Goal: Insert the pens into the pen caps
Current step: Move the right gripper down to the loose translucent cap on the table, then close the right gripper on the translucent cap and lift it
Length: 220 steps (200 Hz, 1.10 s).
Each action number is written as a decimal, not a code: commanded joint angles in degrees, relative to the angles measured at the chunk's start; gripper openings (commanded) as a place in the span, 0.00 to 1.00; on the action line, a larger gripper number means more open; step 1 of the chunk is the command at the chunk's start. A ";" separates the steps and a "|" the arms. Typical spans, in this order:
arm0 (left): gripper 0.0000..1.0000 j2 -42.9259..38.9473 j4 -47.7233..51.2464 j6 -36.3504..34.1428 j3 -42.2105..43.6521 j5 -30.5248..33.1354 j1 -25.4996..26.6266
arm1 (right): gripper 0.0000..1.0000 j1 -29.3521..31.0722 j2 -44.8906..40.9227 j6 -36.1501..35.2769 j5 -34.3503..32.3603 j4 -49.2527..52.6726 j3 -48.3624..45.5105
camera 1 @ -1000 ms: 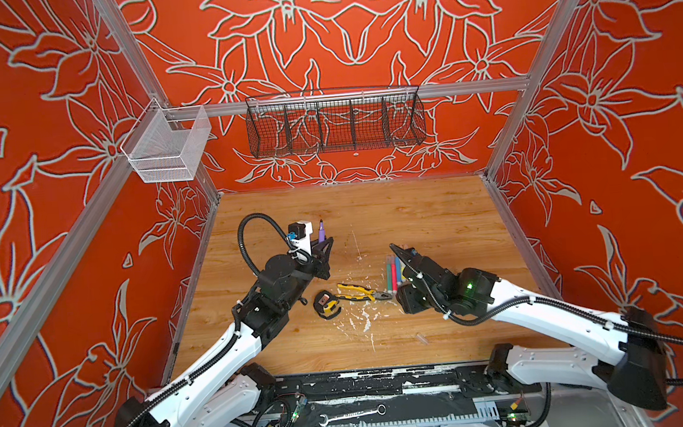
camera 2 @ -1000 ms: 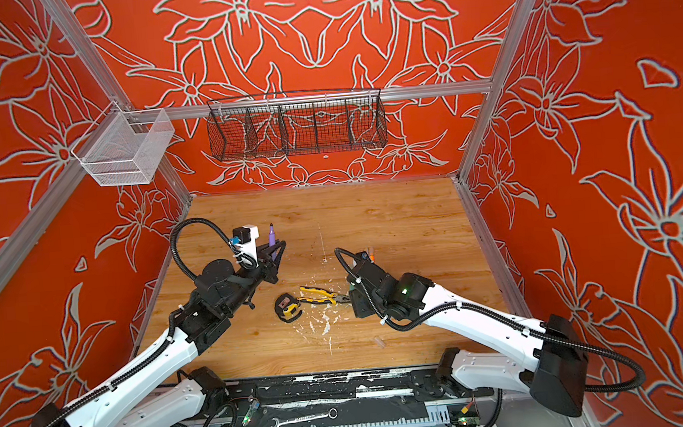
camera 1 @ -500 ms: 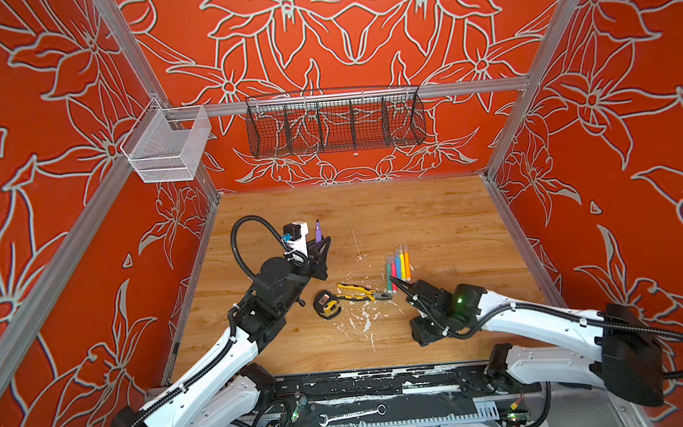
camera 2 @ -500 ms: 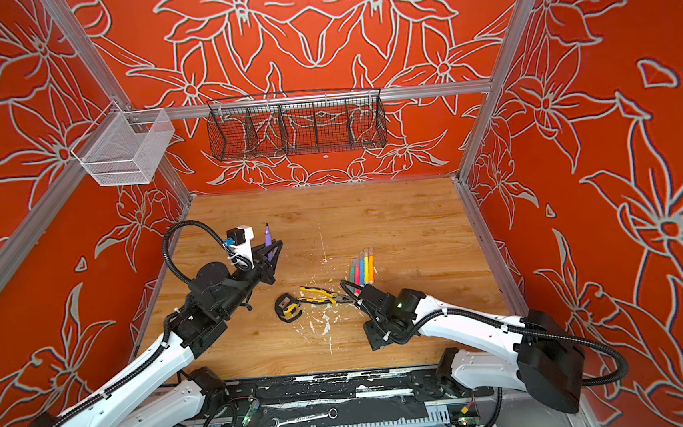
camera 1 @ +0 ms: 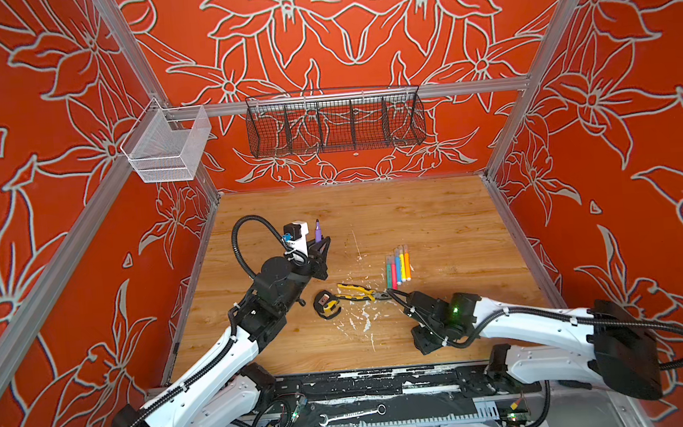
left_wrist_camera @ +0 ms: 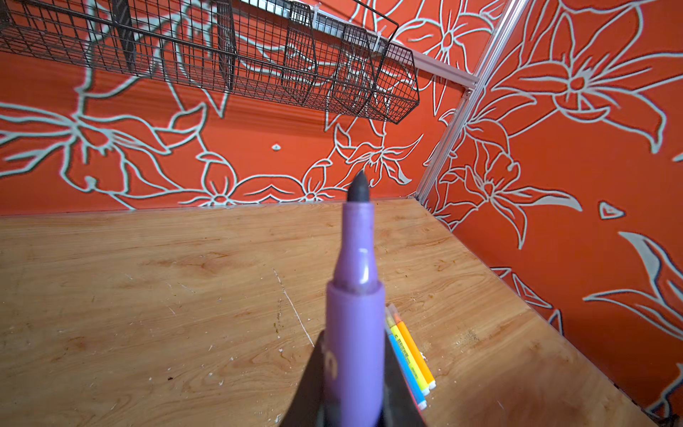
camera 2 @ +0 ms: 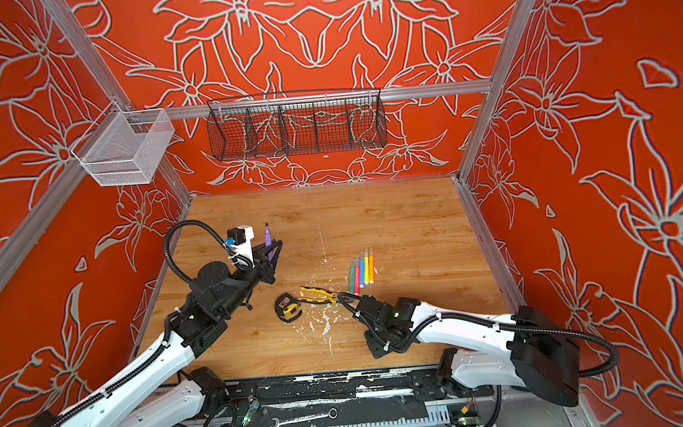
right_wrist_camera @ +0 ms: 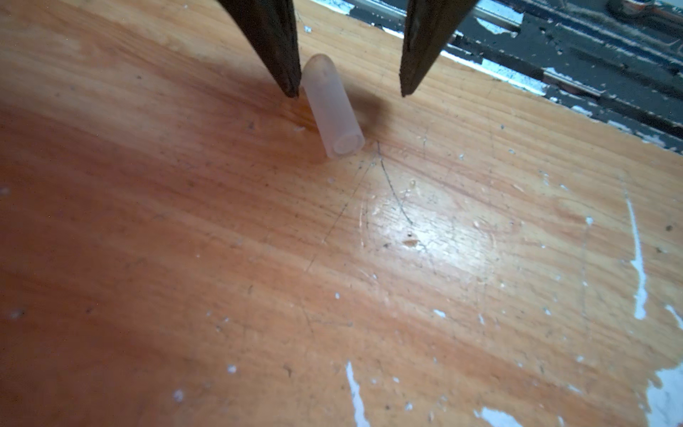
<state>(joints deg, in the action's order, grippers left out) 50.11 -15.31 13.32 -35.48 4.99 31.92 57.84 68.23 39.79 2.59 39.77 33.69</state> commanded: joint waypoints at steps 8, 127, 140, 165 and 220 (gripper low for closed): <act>0.00 -0.70 -1.20 0.21 0.67 -0.45 -0.30 | 0.45 0.47 2.06 0.78 -2.98 -0.06 0.14; 0.00 -1.02 -1.74 0.74 0.98 -1.57 -0.28 | 0.35 0.72 9.78 0.70 -5.14 -1.42 1.57; 0.00 -1.24 -1.74 0.70 1.17 -1.48 -0.33 | 0.34 0.76 10.39 0.72 -5.32 -1.28 1.72; 0.00 -1.47 -1.83 0.73 1.14 -1.64 -0.28 | 0.30 0.78 11.47 1.02 -5.73 -1.29 2.14; 0.00 -2.03 -1.57 0.74 1.36 -1.58 -0.28 | 0.20 1.06 13.90 0.93 -5.60 -1.01 3.05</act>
<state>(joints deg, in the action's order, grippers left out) 49.21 -15.49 13.56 -34.76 3.77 31.92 58.50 78.81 39.75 -1.08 40.29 39.03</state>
